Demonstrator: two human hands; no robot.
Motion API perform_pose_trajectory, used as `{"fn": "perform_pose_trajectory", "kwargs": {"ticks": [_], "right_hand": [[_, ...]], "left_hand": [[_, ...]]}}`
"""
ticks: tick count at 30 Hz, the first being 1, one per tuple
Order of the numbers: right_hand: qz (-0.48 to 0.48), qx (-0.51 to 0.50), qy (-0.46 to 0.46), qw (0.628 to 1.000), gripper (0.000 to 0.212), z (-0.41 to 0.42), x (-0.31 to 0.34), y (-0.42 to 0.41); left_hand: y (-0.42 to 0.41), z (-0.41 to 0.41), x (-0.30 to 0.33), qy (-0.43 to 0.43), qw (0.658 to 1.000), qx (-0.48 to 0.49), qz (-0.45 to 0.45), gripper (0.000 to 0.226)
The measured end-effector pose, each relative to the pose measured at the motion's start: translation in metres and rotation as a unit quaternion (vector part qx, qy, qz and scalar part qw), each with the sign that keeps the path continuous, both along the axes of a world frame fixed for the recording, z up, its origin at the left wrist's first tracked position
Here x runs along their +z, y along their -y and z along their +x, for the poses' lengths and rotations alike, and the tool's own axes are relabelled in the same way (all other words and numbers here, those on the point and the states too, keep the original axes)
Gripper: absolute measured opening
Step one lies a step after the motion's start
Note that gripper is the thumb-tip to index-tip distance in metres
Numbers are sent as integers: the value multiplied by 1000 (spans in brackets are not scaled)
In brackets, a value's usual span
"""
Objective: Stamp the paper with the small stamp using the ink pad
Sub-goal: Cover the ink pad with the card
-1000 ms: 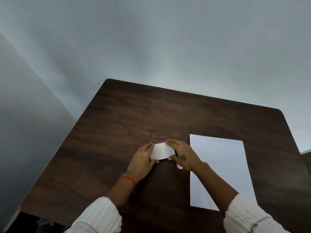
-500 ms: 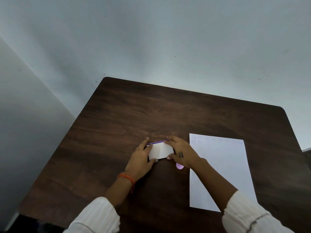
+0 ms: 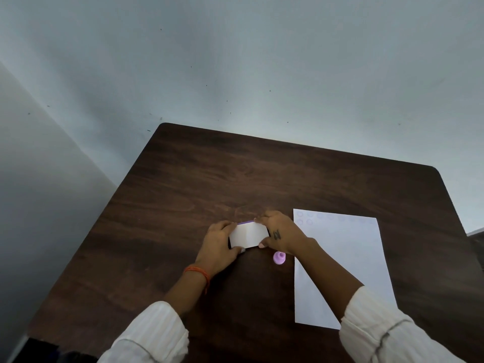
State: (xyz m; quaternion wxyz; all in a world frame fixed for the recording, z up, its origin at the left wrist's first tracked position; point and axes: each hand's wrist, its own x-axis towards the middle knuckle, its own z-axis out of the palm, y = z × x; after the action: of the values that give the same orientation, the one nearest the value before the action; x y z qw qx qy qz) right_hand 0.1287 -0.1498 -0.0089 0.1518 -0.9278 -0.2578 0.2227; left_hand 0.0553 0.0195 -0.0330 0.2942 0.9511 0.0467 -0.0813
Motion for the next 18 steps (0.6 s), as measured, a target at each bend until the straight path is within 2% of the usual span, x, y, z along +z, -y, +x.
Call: {"fn": "perform_pose_trajectory", "kwargs": {"ticks": [8,14,18], "right_hand": [[-19,25,28,999,62,-5,1,-1],[-16,11,45,999,66,-11,2,-2],[15,-7,48,999,70,-9,11,2]], "left_hand": [[4,1,-2,1,997,50,-58,64],[2,-1,2,-7,997,52,-63,64],[4,3,10,16,995,70,-64,52]]}}
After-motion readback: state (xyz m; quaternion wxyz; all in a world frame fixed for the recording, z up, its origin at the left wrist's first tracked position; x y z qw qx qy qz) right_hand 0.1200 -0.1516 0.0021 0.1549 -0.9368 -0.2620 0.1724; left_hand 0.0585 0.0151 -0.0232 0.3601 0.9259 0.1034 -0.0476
